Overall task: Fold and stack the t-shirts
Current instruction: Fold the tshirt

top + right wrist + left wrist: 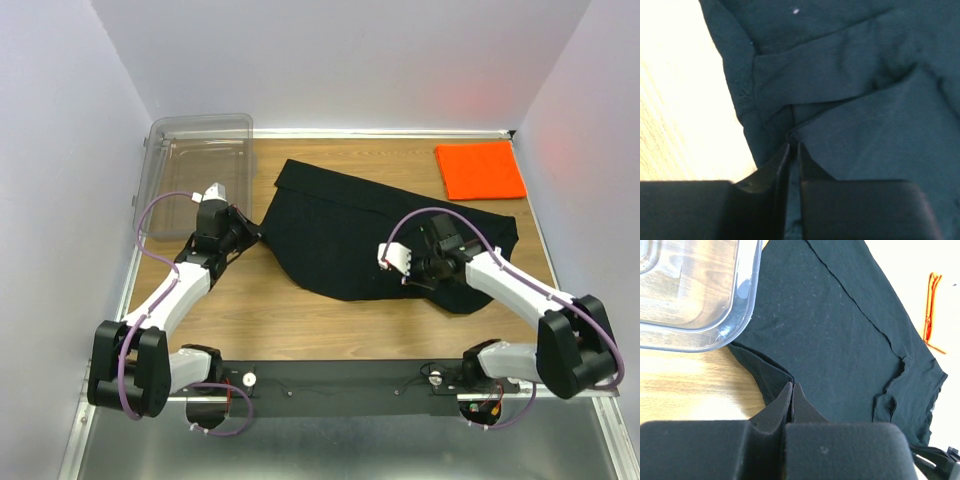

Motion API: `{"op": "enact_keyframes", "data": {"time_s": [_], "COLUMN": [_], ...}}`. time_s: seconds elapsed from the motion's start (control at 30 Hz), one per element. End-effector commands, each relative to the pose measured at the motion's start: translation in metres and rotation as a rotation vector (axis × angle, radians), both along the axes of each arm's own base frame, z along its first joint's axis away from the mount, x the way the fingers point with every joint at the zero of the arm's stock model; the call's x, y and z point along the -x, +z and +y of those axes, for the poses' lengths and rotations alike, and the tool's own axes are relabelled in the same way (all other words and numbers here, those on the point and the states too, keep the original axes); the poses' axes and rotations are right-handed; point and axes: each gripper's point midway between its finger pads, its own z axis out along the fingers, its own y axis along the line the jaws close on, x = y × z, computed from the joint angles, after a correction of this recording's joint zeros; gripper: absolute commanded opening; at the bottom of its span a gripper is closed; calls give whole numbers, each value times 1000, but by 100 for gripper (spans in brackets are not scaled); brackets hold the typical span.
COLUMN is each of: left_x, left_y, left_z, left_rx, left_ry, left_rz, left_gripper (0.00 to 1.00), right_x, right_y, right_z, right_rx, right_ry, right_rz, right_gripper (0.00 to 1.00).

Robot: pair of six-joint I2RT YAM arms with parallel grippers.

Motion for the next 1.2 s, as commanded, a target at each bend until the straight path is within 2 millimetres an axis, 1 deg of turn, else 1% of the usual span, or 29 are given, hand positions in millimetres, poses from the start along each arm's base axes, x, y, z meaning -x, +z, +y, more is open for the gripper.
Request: {"op": "enact_keyframes", "data": {"time_s": [0.0, 0.03, 0.07, 0.17, 0.2, 0.23, 0.27, 0.33, 0.37, 0.4, 0.43, 0.47, 0.5, 0.53, 0.63, 0.67, 0.7, 0.73, 0.8, 0.9, 0.93, 1.0, 1.03, 1.1, 1.13, 1.17], "left_x": [1, 0, 0, 1, 1, 1, 1, 2, 3, 3, 6, 9, 10, 11, 13, 13, 13, 12, 12, 11, 9, 8, 6, 1, -1, -5], "left_y": [7, 9, 8, 9, 10, 11, 12, 16, 18, 25, 23, 22, 27, 28, 36, 38, 41, 42, 43, 43, 42, 41, 40, 37, 37, 41], "left_z": [1, 0, 1, 2, 2, 3, 3, 5, 5, 6, 7, 9, 11, 13, 18, 19, 21, 25, 27, 32, 39, 44, 46, 48, 48, 47], "left_rx": [8, 8, 5, 5, 5, 6, 5, 5, 3, 3, -3, -5, -7, -9, -9, -9, -9, -12, -12, -9, -25, -29, -34, -38, -41, -50], "left_ry": [-14, -14, -14, -13, -13, -11, -10, -6, -6, -4, 1, 8, 18, 26, 56, 64, 79, 100, 116, 147, 183, 211, 221, 229, 226, 219], "left_rz": [-33, -36, -35, -39, -39, -42, -40, -53, -55, -75, -64, -56, -73, -74, -94, -95, -104, -103, -102, -85, -83, -75, -72, -62, -58, -64], "left_gripper": [0, 0, 0, 0, 0, 0, 0, 0, 0, 0, 0, 0, 0, 0, 0, 0, 0, 0, 0, 0, 0, 0, 0, 0, 0, 0], "right_x": [-15, -15, -16, -17, -18, -17, -11, -7, 2, 2, 7, 13, 18, 23, 30, 33, 34, 36, 36, 38, 38, 37, 35, 32, 30, 29], "right_y": [24, 26, 31, 42, 51, 55, 58, 83, 89, 107, 124, 131, 141, 158, 179, 191, 195, 204, 211, 214, 217, 215, 213, 211, 210, 210], "right_z": [1, 2, 3, 3, 3, 2, 0, 4, 3, 6, 7, 6, 9, 9, 11, 10, 8, 6, 1, -6, -11, -18, -27, -37, -46, -50], "right_rx": [-26, -33, -41, -65, -75, -84, -80, -121, -124, -155, -185, -197, -224, -249, -298, -322, -327, -345, -344, -339, -328, -307, -274, -238, -211, -199], "right_ry": [-53, -57, -66, -99, -115, -138, -141, -123, -119, -105, -99, -103, -97, -100, -114, -129, -143, -161, -191, -222, -240, -265, -301, -344, -376, -393], "right_rz": [-85, -90, -96, -113, -129, -126, -106, -135, -120, -143, -180, -171, -174, -187, -203, -225, -237, -257, -284, -307, -331, -347, -374, -398, -417, -427], "right_gripper": [11, 9, 0, 1, 1, 1, 1, 1, 1, 1, 1, 1, 1, 1, 1, 1, 1, 0, 1, 1, 1, 0, 1, 0, 1, 1]}}
